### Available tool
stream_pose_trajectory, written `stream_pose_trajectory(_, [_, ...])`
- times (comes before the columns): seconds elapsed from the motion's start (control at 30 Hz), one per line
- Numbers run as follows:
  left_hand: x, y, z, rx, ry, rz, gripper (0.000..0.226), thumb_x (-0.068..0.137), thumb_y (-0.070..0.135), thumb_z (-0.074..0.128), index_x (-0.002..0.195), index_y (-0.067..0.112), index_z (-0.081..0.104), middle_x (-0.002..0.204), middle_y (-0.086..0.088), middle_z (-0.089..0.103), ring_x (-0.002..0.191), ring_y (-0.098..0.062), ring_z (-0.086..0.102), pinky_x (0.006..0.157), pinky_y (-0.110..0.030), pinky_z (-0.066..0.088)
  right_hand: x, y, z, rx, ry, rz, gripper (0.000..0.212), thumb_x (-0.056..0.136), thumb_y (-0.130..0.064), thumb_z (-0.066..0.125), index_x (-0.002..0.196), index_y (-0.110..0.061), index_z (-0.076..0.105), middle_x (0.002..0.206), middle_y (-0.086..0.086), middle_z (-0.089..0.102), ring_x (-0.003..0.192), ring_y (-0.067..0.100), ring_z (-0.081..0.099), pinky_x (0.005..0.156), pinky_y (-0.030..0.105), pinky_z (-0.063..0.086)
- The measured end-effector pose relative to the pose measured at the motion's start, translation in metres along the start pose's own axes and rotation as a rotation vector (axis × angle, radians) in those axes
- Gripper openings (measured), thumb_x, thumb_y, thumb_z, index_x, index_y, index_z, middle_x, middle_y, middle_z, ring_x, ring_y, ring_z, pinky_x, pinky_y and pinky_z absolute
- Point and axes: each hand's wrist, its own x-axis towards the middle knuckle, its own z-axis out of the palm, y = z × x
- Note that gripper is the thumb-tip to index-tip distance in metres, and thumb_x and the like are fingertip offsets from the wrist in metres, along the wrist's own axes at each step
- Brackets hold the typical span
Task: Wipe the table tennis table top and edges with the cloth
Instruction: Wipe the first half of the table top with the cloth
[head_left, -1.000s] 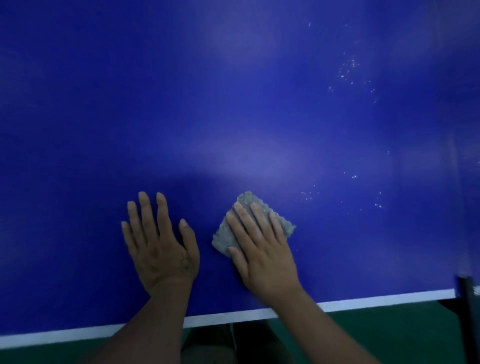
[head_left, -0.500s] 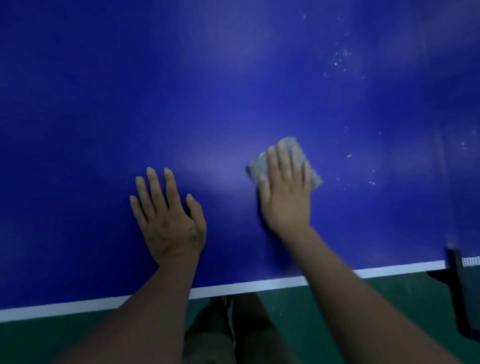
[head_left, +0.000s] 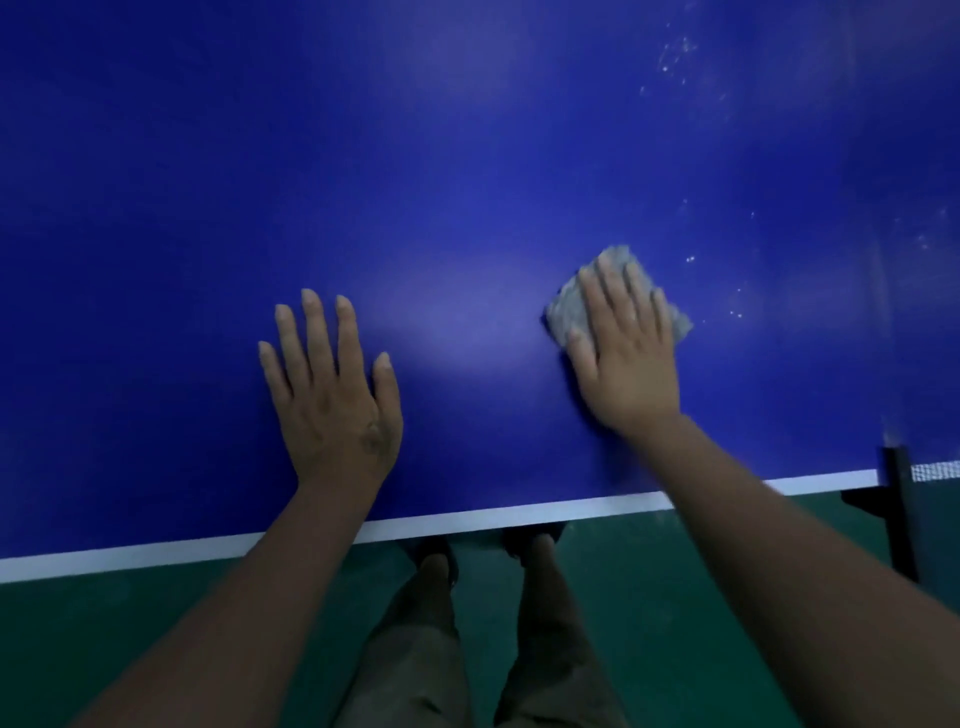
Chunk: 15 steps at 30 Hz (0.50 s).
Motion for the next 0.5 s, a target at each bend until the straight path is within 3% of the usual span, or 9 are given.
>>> stream_pose_trajectory(0.23, [-0.047,0.049,0.008,-0.069,0.021,0.171,0.06,0.112,0.034,0.039,0.168,0.011,0.036,0.178,-0.011,0.021,0.167,-0.036,0.011,0.133,-0.063,0.013,0.069,-0.003,-0.009,0.033,0.001,0.151,0.064,0.113,-0.038,0.035,0.171,-0.019,0.017,0.18,0.001,0.01,0.166,0.025,0.004,0.133,0.05,0.002])
stream_pose_trajectory(0.33, [-0.045,0.078,0.011,-0.154,0.03,0.152,0.059,0.11,0.032,0.044,0.165,0.01,0.041,0.177,-0.009,0.027,0.167,-0.032,0.012,0.134,-0.06,0.013,0.019,-0.007,-0.005,0.043,0.03,0.058,0.065,0.111,-0.035,0.04,0.17,-0.017,0.021,0.179,0.002,0.014,0.166,0.024,0.007,0.133,0.052,0.006])
stream_pose_trajectory(0.5, [-0.017,0.123,0.02,-0.164,0.017,0.123,0.061,0.113,0.038,0.037,0.168,0.011,0.034,0.179,-0.008,0.021,0.168,-0.029,0.007,0.136,-0.055,0.007,-0.089,0.024,0.004,0.048,-0.01,-0.139,0.067,0.109,-0.035,0.045,0.17,-0.017,0.024,0.179,0.001,0.016,0.166,0.027,0.013,0.131,0.059,0.019])
